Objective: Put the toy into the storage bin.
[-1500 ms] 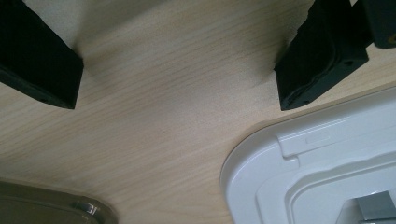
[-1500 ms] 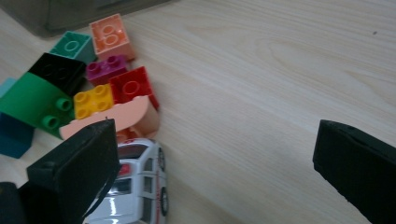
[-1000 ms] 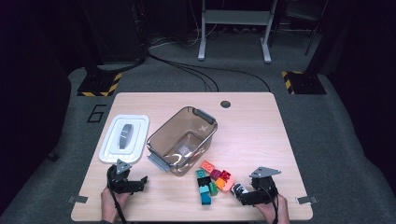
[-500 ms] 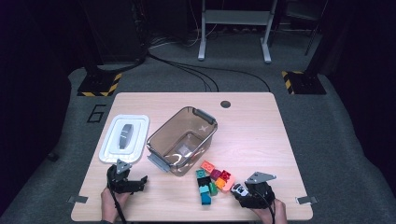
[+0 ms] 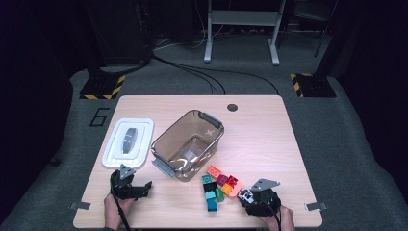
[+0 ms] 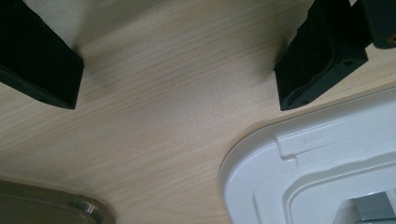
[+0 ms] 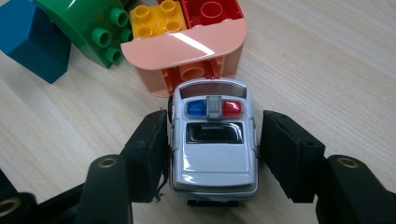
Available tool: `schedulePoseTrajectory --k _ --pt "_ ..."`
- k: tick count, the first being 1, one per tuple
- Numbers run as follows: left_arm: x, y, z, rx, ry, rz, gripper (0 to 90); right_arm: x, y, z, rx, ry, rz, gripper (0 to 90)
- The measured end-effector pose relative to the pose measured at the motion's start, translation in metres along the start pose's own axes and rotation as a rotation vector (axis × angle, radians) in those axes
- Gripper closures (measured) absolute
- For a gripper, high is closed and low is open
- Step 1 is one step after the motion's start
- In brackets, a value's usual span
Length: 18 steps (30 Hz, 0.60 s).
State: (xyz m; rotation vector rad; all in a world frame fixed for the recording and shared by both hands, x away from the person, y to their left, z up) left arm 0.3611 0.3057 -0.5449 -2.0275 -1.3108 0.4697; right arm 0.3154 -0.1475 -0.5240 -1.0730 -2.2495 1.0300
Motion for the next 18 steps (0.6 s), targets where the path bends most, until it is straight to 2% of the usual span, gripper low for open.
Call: schedulePoseTrajectory --k 4,14,18 --pt "0.0000 0.0000 0.0000 0.000 0.000 0.000 1.0 0.0017 0.0016 0.0006 0.000 -0.007 -0.003 46.5" --pt "0.0000 0.0000 0.0000 0.000 0.000 0.000 1.0 0.0036 0.0001 0.0017 -0.009 -0.026 0.015 47.9" --pt "0.0000 0.0000 0.0000 0.000 0.000 0.000 1.0 0.0014 -0.0051 0.0016 -0.045 -0.021 0.023 48.1"
Point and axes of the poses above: each handheld gripper's, and its own axes: y roughly forward along the jaws, z roughly out of its underside, x roughly to its left, the point moved 2 cm from there along y, roughly forward along the jaws, and after that the axes turned 4 degrees about y, right-handed, at the moved point
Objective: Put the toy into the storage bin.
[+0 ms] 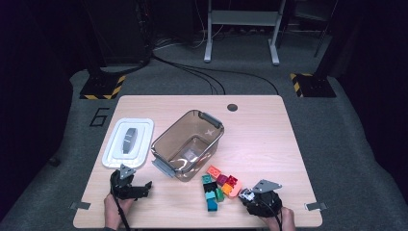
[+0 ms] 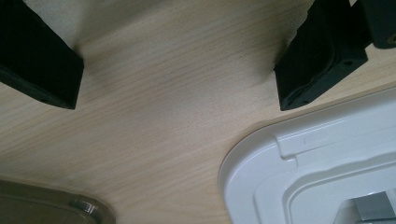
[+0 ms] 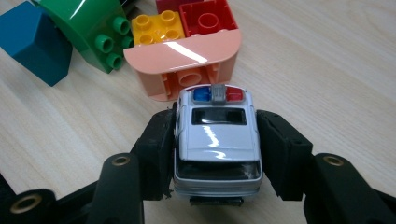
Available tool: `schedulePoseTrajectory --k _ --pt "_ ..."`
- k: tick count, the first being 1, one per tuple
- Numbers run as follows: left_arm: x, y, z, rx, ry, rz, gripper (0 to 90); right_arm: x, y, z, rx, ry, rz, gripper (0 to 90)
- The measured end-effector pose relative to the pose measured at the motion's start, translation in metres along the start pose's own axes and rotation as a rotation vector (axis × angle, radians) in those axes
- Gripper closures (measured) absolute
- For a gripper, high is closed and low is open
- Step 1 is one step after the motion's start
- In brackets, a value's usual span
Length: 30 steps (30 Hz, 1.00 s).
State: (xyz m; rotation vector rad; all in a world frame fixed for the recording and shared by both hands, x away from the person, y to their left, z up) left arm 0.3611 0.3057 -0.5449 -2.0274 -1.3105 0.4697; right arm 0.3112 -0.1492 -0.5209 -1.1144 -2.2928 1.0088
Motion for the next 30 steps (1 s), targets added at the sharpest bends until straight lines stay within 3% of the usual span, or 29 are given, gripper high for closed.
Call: schedulePoseTrajectory --k 12,18,30 --pt "0.000 0.000 0.000 0.000 0.000 0.000 1.0 -0.008 -0.017 -0.012 -0.093 0.006 -0.006 48.1" --pt "0.000 0.000 0.000 0.000 0.000 0.000 1.1 -0.010 -0.020 -0.022 -0.111 -0.009 -0.004 48.1" --pt "0.000 0.000 0.000 0.000 0.000 0.000 1.1 -0.026 -0.017 -0.043 -0.139 0.009 0.020 48.1"
Point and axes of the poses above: each handheld gripper's, and its own axes: y roughly forward along the jaws, z roughly out of its underside, x roughly to its left, the point moved 2 cm from there along y, roughly forward along the jaws, and after that the axes turned 4 degrees about y, right-handed, at the moved point
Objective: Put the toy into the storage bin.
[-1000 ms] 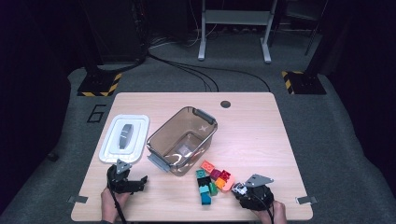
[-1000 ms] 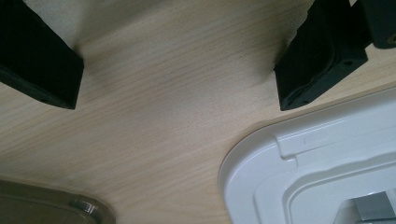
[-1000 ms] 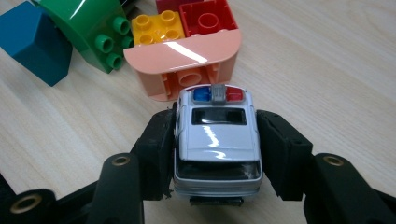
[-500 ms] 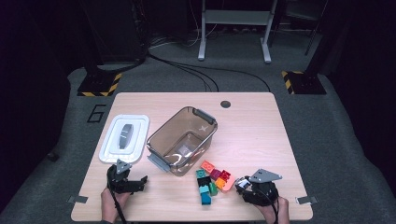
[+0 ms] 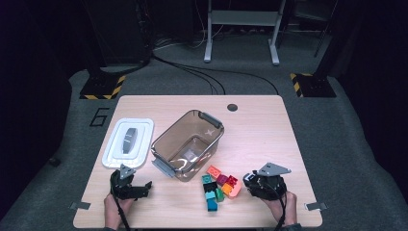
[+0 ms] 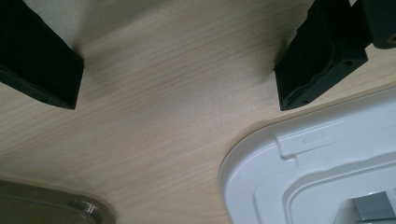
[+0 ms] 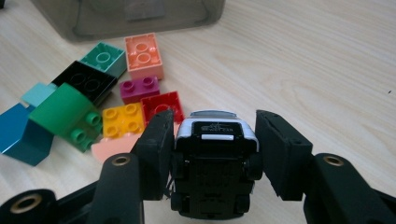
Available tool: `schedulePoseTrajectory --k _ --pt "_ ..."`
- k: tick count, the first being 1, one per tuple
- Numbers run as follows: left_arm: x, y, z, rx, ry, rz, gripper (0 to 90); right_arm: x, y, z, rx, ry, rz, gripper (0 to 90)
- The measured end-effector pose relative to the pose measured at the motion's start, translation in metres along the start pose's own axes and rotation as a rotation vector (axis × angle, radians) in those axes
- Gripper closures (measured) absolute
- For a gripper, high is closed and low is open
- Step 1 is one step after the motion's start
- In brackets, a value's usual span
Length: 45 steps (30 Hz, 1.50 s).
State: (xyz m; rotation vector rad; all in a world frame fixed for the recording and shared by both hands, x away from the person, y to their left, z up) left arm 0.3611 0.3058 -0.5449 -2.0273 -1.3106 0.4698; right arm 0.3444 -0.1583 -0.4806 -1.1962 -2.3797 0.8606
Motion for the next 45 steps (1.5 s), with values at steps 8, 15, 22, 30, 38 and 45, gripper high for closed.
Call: schedulePoseTrajectory --k 8,15,22,30,38,45 --pt "0.000 0.000 0.000 0.001 0.000 0.000 1.0 -0.016 0.009 -0.019 -0.015 0.022 0.023 48.1" --pt "0.000 0.000 0.000 0.000 0.000 0.000 1.0 -0.025 0.020 -0.031 -0.021 0.037 0.025 48.1" --pt "0.000 0.000 0.000 0.000 0.000 0.000 1.0 -0.031 0.031 -0.043 -0.023 0.037 0.027 48.1" --pt "0.000 0.000 0.000 0.000 0.000 0.000 1.0 -0.037 0.040 -0.060 -0.033 0.035 0.027 48.1" --pt "0.000 0.000 0.000 0.000 0.000 0.000 1.0 -0.041 0.048 -0.080 -0.047 0.033 0.033 48.0" --pt "0.000 0.000 0.000 0.000 0.000 0.000 1.1 -0.042 0.052 -0.099 -0.062 0.017 0.039 48.0"
Point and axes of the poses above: each handheld gripper's, and its own axes: y roughly forward along the jaws, z roughly out of its underside, x roughly to its left, the point moved 2 cm from there along y, roughly forward along the jaws, and after that the axes turned 4 degrees about y, right-handed, at the moved point
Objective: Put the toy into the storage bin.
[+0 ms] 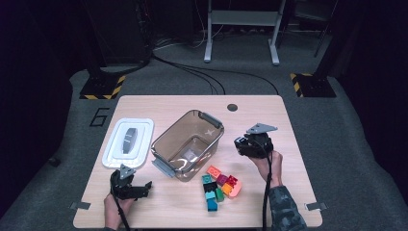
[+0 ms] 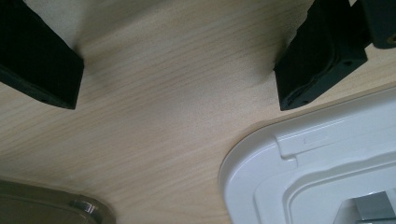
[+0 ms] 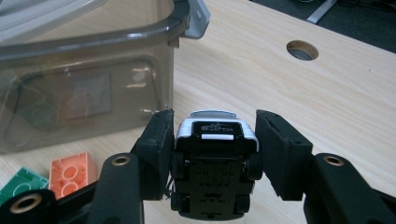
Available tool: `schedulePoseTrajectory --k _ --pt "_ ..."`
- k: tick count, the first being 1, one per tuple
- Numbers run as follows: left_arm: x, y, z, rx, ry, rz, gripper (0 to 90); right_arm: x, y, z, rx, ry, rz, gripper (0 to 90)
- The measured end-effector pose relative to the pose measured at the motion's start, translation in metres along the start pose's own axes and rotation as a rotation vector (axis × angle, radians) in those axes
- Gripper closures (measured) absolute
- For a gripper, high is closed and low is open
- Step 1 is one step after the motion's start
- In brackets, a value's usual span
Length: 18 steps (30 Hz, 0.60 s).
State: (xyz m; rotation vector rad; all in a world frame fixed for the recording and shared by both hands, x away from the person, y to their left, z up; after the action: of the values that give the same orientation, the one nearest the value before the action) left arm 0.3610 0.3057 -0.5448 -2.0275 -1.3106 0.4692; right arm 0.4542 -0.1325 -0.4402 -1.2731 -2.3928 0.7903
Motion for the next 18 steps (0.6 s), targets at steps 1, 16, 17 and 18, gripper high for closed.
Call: schedulePoseTrajectory --k 1,16,17,18 --pt "0.000 0.000 0.000 0.000 0.000 0.000 1.1 0.000 0.000 0.000 0.000 0.000 0.000 48.0" --pt "0.000 0.000 0.000 -0.001 -0.001 0.000 1.2 -0.002 0.008 -0.028 -0.022 -0.018 0.012 48.0" --pt "0.000 0.000 0.000 0.000 -0.001 0.000 1.2 -0.002 0.008 -0.031 -0.023 -0.021 0.012 48.0" --pt "0.000 0.000 0.000 0.000 -0.001 0.000 1.2 -0.002 0.009 -0.033 -0.025 -0.021 0.014 48.0"
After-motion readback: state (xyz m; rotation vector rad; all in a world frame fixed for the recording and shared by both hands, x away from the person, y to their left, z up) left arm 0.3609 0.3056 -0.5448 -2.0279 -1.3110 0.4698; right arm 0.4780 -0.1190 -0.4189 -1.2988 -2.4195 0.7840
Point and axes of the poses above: each handheld gripper's, and its own axes: y roughly forward along the jaws, z roughly out of its underside, x roughly to its left, the point moved 2 cm from there along y, roughly forward along the jaws, and after that the axes turned 4 degrees about y, right-handed, at the moved point
